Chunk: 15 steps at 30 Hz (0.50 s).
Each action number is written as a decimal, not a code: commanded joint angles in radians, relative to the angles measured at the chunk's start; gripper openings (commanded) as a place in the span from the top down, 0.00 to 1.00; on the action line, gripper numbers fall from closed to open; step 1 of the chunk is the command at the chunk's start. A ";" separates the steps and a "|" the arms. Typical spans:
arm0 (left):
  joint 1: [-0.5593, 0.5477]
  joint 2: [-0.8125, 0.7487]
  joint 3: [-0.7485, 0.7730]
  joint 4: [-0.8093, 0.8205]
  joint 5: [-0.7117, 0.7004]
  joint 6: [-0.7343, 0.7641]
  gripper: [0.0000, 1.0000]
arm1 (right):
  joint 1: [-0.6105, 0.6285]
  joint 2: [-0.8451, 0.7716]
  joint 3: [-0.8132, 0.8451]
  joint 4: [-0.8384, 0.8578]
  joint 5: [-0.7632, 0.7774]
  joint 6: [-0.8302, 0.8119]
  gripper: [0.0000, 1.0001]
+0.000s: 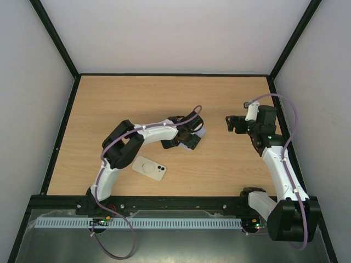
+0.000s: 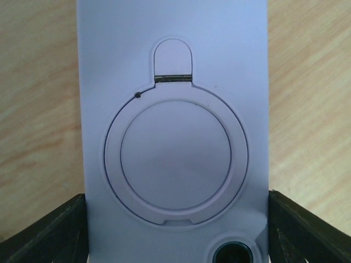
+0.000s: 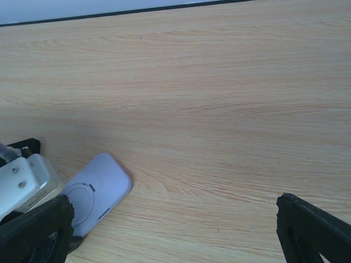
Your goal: Take the phone out of the phone case
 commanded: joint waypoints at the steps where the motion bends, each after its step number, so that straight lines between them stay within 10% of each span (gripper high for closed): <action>1: -0.022 -0.078 -0.116 -0.028 0.169 -0.035 0.32 | -0.005 -0.016 -0.020 0.011 0.006 -0.009 0.02; 8: -0.070 -0.242 -0.305 0.182 0.369 -0.114 0.35 | -0.005 -0.025 -0.023 -0.015 -0.112 -0.076 0.02; 15: -0.085 -0.397 -0.534 0.461 0.614 -0.213 0.36 | 0.017 -0.032 0.129 -0.505 -0.227 -0.680 0.00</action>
